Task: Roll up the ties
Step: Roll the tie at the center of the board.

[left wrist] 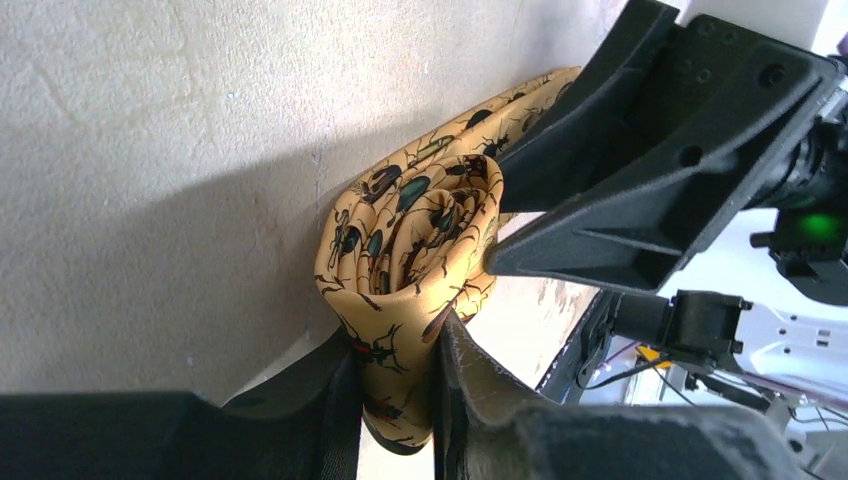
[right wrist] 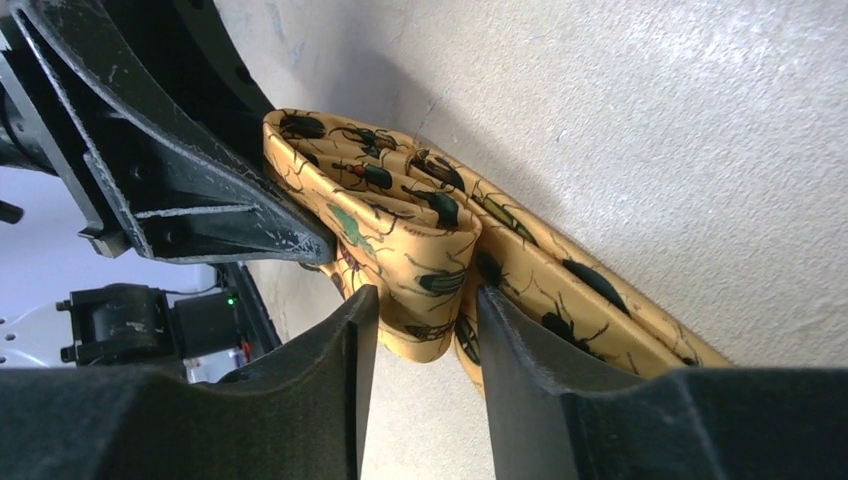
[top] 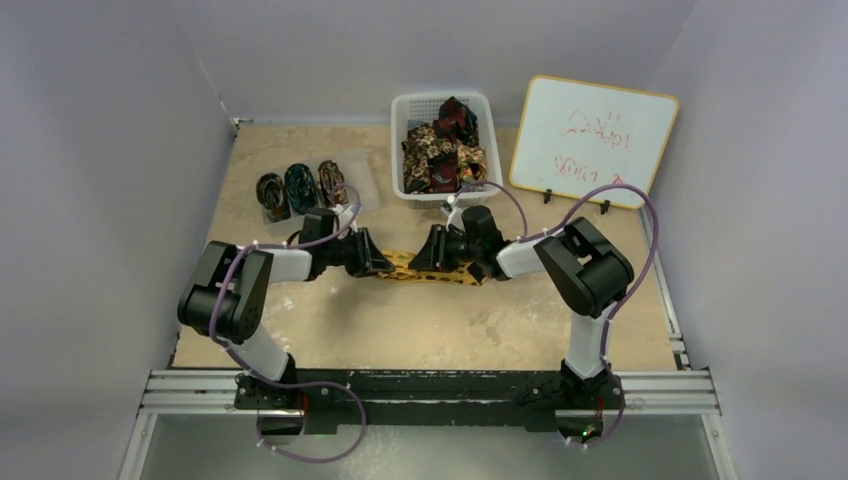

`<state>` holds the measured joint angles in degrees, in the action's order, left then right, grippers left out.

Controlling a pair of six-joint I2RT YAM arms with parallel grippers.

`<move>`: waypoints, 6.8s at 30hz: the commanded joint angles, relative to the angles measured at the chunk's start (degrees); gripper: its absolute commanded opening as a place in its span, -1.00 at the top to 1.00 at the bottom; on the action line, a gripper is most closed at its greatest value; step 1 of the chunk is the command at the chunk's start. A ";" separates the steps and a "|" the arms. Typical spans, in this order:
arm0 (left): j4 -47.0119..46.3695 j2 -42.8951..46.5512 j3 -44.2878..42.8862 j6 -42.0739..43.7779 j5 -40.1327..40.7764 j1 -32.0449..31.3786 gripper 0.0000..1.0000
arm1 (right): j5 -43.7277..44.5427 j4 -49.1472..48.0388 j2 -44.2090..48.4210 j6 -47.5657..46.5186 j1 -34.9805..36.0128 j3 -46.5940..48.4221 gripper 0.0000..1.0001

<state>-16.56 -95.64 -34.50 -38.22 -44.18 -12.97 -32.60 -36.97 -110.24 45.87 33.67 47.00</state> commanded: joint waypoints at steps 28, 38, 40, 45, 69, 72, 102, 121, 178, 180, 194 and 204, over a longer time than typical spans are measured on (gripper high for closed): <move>43.41 5.50 -25.39 4.40 42.59 -17.90 0.77 | 13.86 9.27 1.52 -5.30 3.11 8.41 0.66; 54.66 1.50 -34.25 1.44 55.99 -24.60 0.83 | 12.64 10.37 1.96 -3.66 4.48 7.53 0.67; 57.14 0.41 -36.34 0.38 58.70 -25.70 0.83 | 14.04 10.97 3.93 -3.63 3.45 6.57 0.63; 65.27 -4.50 -42.52 -4.19 67.54 -29.17 0.83 | 16.32 10.76 11.56 -2.38 -3.30 0.30 0.54; 65.21 -19.19 -58.84 -4.41 65.93 -37.21 0.19 | 12.15 7.15 26.11 -2.73 -15.61 -16.12 0.44; 62.12 -19.23 -59.03 -2.42 61.85 -37.24 0.09 | 10.13 6.28 24.74 -3.21 -15.65 -16.34 0.43; 30.96 15.67 -20.15 -2.41 33.00 -20.44 -0.16 | 1.15 3.56 16.16 -5.66 -10.42 -7.23 -0.21; 19.67 14.80 -11.03 -2.67 20.37 -11.07 -0.16 | 4.90 10.25 8.15 -9.08 -7.30 -0.39 0.30; -4.98 -1.39 -5.84 -17.10 17.92 -15.50 -0.15 | 0.05 6.55 9.20 -10.83 -9.69 -1.53 0.40; -6.28 -0.83 -5.10 -17.68 17.68 -15.50 -0.15 | -0.45 6.78 8.58 -10.73 -9.75 -0.86 0.39; -13.74 0.30 -1.21 -21.42 15.88 -15.42 -0.42 | 0.53 10.66 3.03 -12.02 -9.76 2.73 0.24; -15.58 -4.49 -3.92 -24.43 14.77 -15.42 -0.47 | 1.64 10.88 2.44 -12.12 -9.74 2.25 0.22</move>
<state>-27.90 -98.37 -36.56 -60.07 -28.42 -28.21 -32.21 -29.32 -106.61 33.76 23.68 48.90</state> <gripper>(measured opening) 0.731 0.387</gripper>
